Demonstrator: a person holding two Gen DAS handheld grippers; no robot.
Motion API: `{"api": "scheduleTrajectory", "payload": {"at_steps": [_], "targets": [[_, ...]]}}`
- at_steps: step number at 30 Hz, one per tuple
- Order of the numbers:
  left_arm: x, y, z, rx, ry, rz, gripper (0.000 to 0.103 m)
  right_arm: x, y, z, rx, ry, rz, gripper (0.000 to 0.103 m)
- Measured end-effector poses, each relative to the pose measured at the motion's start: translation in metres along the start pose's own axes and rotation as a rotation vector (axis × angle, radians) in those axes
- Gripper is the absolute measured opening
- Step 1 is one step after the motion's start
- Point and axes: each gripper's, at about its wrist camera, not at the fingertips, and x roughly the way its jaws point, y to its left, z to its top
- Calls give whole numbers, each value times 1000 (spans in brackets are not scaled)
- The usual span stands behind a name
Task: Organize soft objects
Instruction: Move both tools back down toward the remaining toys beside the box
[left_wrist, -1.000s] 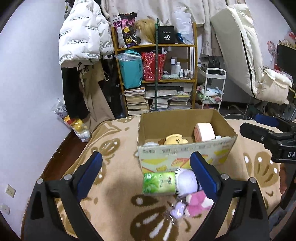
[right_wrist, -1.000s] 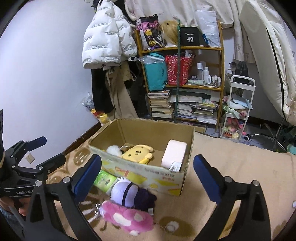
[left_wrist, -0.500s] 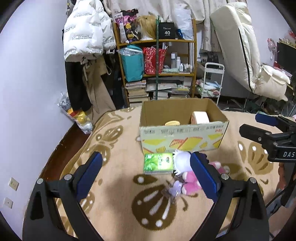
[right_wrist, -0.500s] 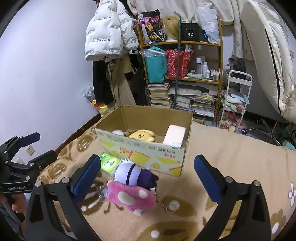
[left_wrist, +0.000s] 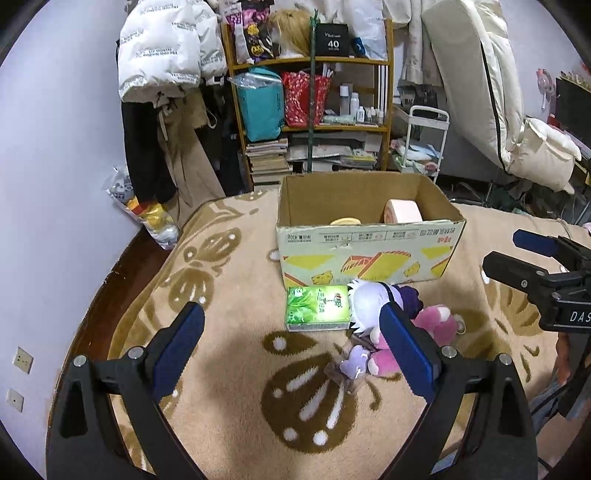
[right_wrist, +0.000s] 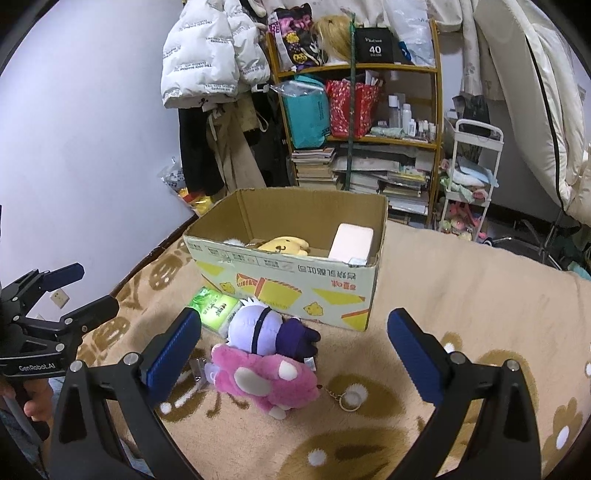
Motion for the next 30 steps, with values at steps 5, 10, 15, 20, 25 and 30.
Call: {"api": "scheduleTrajectory", "payload": {"at_steps": [5,10,15,20,25,30], "targets": [[11,3,0,-10,21,-12,95,12,-2,-1,6,24,-6,103],[23,0,-1,10,32,-14,95,28,-3,-3,15,65,-14,103],[43,-7,-1,36,69,-27,95,43,-8,-8,45,113,-9,103],[61,-16,-3,76,110,-38,95,54,-11,-12,57,151,-4,103],[78,-19,-8,71,156,-65,95,68,-13,-17,77,189,10,103],[92,-16,-15,49,214,-109,94,79,-8,-22,73,229,29,103]]}}
